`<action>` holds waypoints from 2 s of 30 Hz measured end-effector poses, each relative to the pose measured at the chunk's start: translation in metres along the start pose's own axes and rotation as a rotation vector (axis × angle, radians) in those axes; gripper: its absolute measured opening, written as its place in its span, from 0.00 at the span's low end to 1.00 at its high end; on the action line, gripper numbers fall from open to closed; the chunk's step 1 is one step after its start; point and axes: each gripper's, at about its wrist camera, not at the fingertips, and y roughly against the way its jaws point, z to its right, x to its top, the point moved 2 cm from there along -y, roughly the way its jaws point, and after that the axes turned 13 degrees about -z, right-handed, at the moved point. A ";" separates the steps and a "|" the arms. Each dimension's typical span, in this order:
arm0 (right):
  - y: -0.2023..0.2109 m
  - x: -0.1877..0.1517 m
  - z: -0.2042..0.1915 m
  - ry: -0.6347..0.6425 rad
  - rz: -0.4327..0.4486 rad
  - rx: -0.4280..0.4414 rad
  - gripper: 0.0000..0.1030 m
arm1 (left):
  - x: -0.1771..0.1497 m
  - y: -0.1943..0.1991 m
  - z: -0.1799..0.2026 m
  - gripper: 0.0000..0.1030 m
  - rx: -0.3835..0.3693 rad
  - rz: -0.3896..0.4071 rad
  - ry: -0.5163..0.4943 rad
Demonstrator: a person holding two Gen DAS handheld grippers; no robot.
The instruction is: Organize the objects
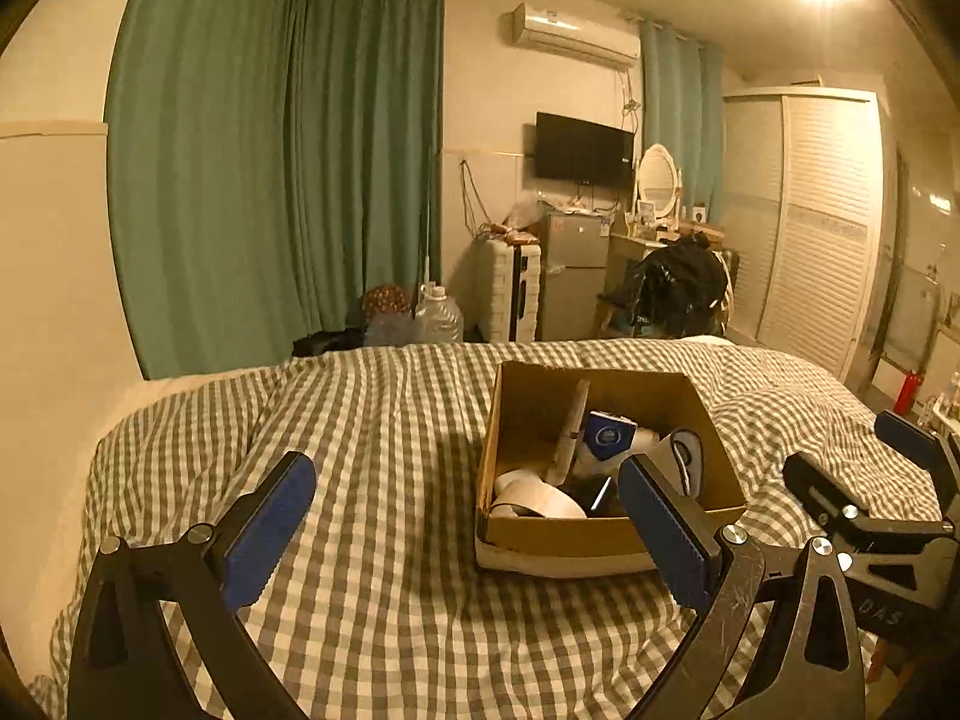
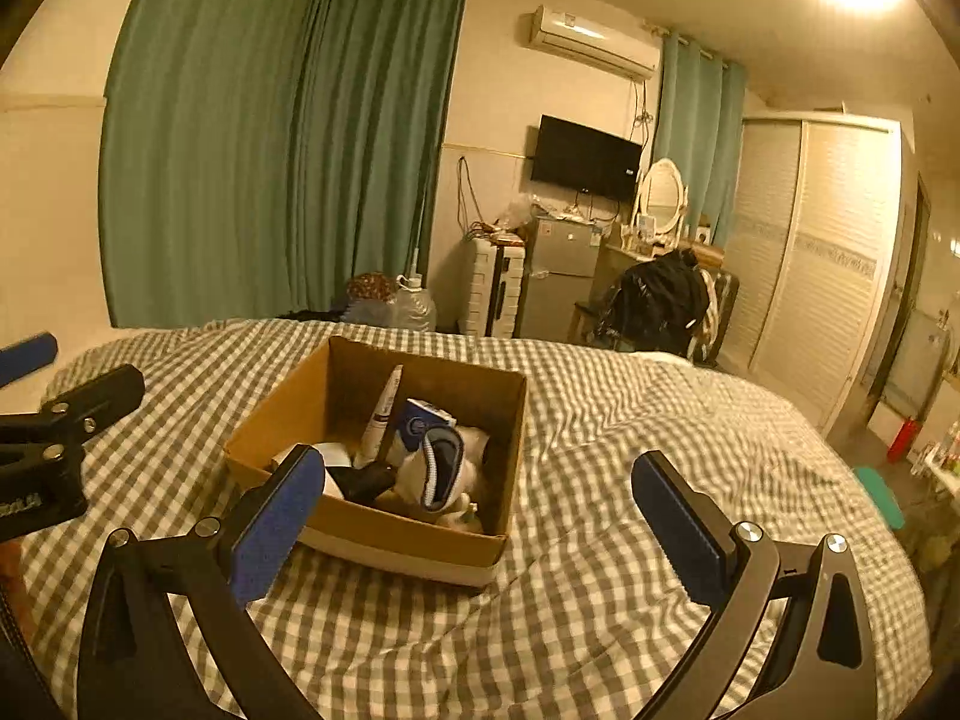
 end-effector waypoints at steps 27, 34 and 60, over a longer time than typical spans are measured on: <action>0.000 -0.004 0.016 -0.073 -0.013 0.012 1.00 | -0.001 -0.006 0.010 1.00 0.027 -0.024 -0.062; -0.002 -0.005 0.015 -0.069 -0.022 0.013 1.00 | -0.002 -0.007 0.011 1.00 0.025 -0.024 -0.062; -0.007 -0.009 0.010 -0.061 -0.043 0.018 1.00 | -0.004 -0.004 0.009 1.00 0.033 -0.010 -0.059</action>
